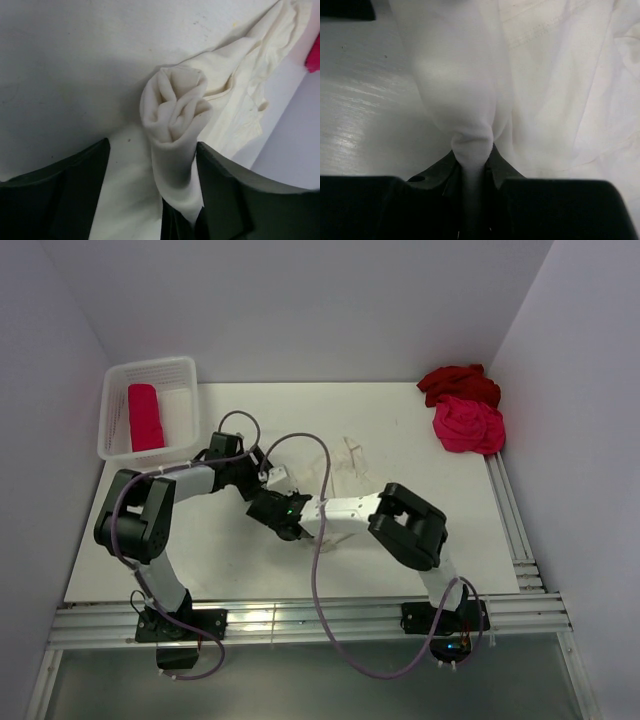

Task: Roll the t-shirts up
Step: Roll the tshirt

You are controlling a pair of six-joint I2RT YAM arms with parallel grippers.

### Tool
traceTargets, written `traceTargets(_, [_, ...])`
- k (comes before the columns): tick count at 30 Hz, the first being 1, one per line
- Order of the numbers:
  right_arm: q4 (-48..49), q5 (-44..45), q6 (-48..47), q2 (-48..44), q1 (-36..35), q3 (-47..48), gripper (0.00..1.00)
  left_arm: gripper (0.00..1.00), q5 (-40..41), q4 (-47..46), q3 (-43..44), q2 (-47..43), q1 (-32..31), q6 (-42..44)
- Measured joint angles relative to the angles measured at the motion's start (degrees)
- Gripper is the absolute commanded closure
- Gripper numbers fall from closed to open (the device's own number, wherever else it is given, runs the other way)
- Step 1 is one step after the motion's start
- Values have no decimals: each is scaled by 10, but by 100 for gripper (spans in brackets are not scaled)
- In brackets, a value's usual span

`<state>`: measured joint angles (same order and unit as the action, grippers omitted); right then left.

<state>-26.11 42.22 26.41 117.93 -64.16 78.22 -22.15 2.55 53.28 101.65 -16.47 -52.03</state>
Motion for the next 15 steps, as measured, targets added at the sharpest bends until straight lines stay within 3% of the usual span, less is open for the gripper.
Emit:
traceTargets(3, [36,-64,5,-43,25,-43,100,1,-21,-19,-16,-12,13,-5])
traceTargets(15, [216,-410,40,-128,159,-170,100,1,-87,-97,-94,-52,68,-18])
